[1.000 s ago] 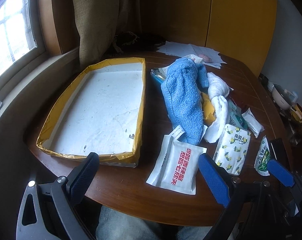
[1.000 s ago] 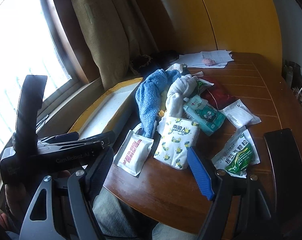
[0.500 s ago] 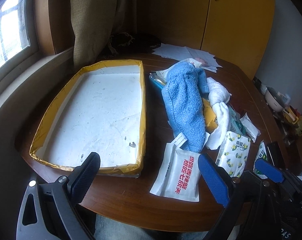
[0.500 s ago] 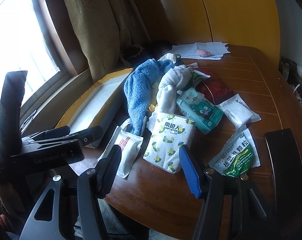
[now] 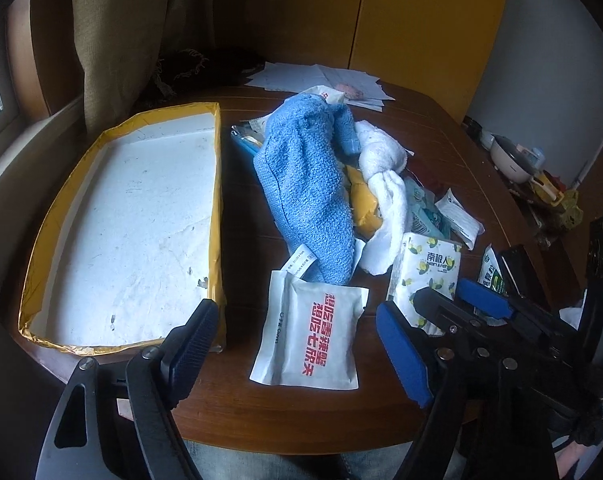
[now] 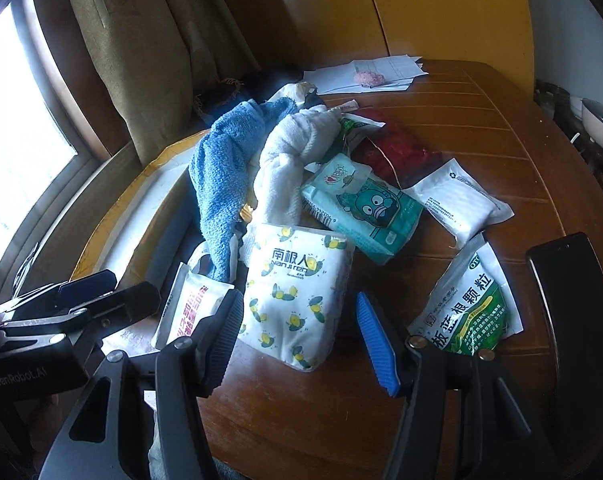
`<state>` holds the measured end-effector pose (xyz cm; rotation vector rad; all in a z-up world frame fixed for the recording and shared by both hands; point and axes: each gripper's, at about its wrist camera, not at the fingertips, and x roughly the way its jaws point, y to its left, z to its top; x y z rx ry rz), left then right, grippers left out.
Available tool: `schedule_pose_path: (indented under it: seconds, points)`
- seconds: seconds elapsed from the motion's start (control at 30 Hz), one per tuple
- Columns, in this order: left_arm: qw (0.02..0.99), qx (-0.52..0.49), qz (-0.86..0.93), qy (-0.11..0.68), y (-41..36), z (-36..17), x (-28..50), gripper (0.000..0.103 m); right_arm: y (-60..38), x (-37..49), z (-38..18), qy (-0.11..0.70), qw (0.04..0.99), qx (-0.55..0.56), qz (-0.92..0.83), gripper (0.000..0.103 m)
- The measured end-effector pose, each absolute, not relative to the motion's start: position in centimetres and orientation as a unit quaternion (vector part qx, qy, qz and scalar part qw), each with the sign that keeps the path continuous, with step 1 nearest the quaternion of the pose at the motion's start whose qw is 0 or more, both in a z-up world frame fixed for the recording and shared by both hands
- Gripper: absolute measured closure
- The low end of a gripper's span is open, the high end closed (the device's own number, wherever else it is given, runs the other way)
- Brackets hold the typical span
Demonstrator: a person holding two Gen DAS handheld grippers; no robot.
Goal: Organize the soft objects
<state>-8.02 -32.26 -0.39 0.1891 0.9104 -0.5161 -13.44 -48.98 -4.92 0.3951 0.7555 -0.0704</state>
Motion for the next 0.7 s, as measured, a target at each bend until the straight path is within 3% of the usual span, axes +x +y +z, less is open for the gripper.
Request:
schedule_pose_path:
  seconds: [0.07,0.13,0.23,0.7]
  points:
    - [0.857,0.087,-0.254,0.440,-32.4,-0.1,-8.2,0.021,-49.2,-13.3,-5.3,0.370,0.909,0.191,-0.033,0.045]
    - [0.853,0.083,-0.262,0.444,-32.5,0.3,-8.6,0.021,-49.2,-13.2,-5.4,0.370,0.910,0.186,-0.033,0.056]
    - [0.851,0.089,-0.274,0.438,-32.8,0.9,-9.1,0.021,-49.4,-13.1,-5.5,0.373,0.908,0.189,-0.028,0.064]
    - [0.840,0.093,-0.260,0.467,-32.1,-1.4,-7.5,0.021,-49.2,-12.8,-4.6,0.370,0.912,0.175,-0.029,0.078]
